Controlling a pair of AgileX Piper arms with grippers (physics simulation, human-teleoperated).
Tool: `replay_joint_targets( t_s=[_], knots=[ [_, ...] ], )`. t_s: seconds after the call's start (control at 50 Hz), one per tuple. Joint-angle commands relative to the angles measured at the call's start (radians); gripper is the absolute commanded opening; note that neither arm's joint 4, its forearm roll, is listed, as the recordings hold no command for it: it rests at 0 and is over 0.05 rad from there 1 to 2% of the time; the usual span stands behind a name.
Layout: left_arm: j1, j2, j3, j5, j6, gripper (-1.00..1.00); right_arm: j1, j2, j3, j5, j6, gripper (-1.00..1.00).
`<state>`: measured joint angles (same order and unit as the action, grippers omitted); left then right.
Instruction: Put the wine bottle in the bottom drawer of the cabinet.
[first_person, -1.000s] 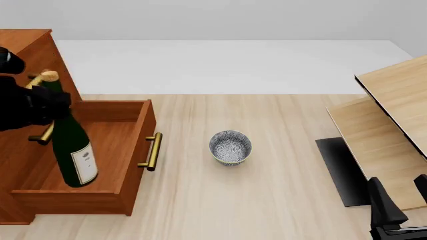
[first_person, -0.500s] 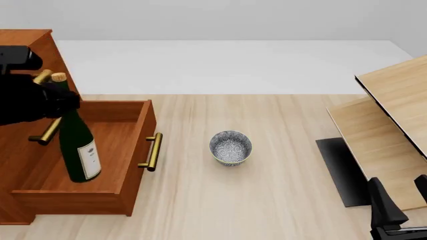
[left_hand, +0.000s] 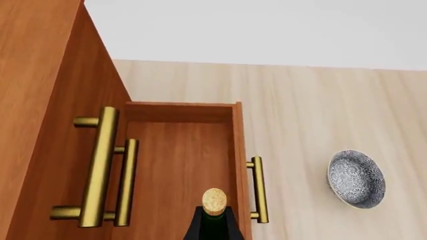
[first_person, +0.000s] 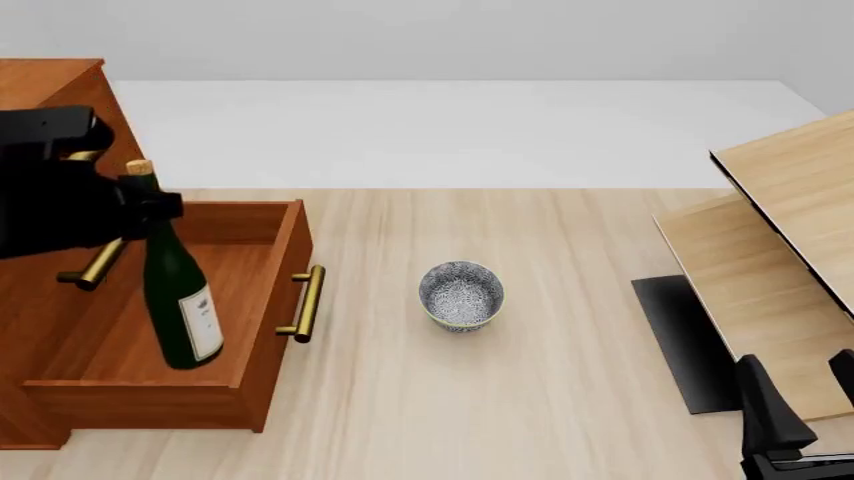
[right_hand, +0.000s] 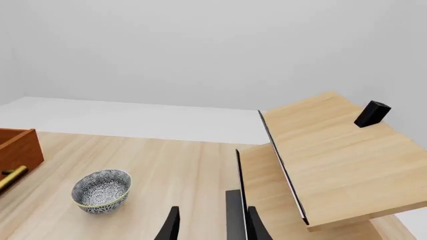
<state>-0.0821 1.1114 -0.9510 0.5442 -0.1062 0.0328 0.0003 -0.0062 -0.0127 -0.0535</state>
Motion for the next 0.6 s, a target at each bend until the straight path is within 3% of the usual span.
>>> replay_joint_targets(
  t_s=[0.02,0.22,0.6],
  knots=[
    [0.012,0.041,-0.05,0.009,-0.03,-1.0,0.001,0.0,0.0,0.0,-0.001,1.0],
    [-0.014,0.069,-0.062,-0.007,-0.068,-1.0,-0.001,0.0,0.001,0.001,0.001,1.0],
    [0.039,0.17,-0.047,-0.072,-0.05,-1.0,-0.002,0.0,0.001,0.001,0.005,1.0]
  ],
)
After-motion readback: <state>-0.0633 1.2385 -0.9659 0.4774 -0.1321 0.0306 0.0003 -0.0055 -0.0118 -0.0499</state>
